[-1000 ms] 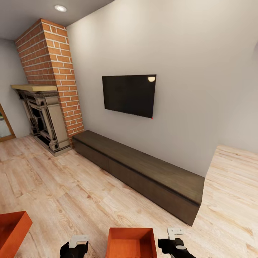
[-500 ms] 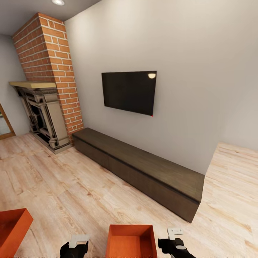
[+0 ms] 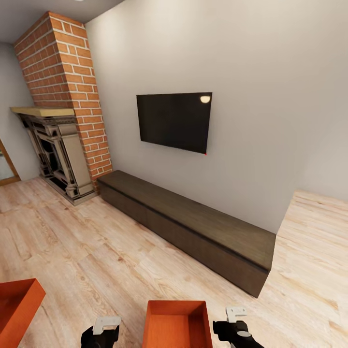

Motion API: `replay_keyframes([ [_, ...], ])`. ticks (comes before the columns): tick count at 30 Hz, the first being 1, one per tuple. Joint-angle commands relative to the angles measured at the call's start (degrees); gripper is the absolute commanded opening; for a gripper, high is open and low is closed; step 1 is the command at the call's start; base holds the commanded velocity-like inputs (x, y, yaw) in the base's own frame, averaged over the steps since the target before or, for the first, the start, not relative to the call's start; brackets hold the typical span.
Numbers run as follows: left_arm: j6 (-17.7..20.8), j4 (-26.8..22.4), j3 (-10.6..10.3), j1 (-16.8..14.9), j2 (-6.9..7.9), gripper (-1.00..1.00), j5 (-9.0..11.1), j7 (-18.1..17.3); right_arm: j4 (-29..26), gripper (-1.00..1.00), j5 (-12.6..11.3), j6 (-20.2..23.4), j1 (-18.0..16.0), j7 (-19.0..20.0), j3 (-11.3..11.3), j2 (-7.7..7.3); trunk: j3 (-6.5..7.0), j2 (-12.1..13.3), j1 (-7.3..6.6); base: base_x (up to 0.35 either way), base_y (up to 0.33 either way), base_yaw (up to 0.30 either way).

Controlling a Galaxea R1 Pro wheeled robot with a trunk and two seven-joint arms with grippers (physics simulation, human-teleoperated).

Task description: Move the two storage containers from the living room to the garage. In the garage, place one container on the floor and stack the other container on top of it (either order is fine).

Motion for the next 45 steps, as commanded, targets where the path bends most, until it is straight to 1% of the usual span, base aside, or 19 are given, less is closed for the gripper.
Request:
replay_keyframes([
  [1, -0.2, 0.0, -0.1, 0.0, 0.01, 1.0, 0.0, 0.2, 0.1, 1.0, 0.1, -0.2, 0.0, -0.2, 0.1, 0.01, -0.07, 0.0, 0.0, 0.0, 0.0, 0.0],
  [10, -0.3, 0.0, -0.1, 0.0, 0.01, 1.0, 0.0, 0.2, 0.1, 1.0, 0.2, -0.5, 0.0, -0.2, 0.1, 0.01, -0.09, 0.0, 0.0, 0.0, 0.0, 0.0],
  [45, -0.2, -0.1, -0.2, 0.0, -0.06, 1.0, 0.0, 0.2, 0.0, 1.0, 0.2, -0.7, 0.0, -0.2, 0.2, 0.14, -6.37, -14.1, 7.69, 0.0, 0.0, 0.0],
])
